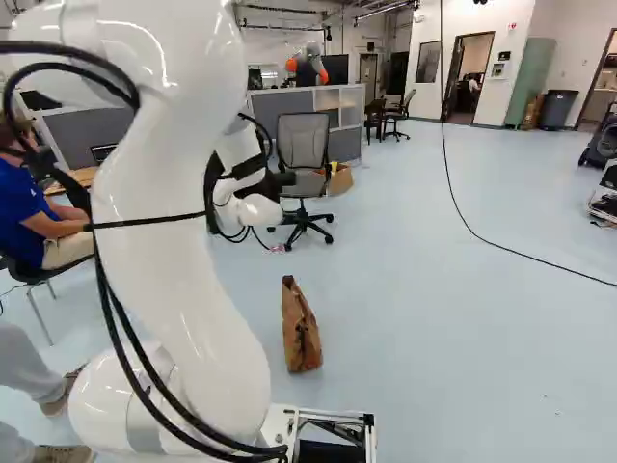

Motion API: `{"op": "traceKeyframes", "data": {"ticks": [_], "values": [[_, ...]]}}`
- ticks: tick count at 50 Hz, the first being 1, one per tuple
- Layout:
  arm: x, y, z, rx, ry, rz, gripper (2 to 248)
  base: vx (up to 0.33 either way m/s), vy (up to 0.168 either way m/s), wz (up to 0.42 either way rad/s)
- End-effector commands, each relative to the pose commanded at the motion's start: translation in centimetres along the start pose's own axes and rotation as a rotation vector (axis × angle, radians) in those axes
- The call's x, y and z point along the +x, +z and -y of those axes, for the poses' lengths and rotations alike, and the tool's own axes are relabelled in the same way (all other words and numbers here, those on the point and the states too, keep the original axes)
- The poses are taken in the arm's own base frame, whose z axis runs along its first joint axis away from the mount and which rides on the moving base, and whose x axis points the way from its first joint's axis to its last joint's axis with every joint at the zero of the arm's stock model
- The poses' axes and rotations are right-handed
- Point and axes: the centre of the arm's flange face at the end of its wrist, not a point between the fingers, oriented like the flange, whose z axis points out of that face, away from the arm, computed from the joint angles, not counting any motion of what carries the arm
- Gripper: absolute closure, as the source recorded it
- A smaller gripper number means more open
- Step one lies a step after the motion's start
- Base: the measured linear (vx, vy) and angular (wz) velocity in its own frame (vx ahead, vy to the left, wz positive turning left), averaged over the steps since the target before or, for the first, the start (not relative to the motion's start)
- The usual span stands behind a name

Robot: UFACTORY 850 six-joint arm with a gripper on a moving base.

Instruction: Pick up the grocery bag from the ground

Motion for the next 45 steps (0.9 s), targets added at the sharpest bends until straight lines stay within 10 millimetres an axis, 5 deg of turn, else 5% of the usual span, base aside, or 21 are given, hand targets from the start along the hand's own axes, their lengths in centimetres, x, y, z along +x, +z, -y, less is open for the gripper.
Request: {"op": "traceKeyframes", "data": {"ticks": [12,45], "values": [[-1.9,3.7,-0.1,-0.007,0.012,0.145,3,0.000,0.000,0.000],[-9.3,10.1,-0.2,-0.025,0.052,0.515,3,0.000,0.000,0.000]]}}
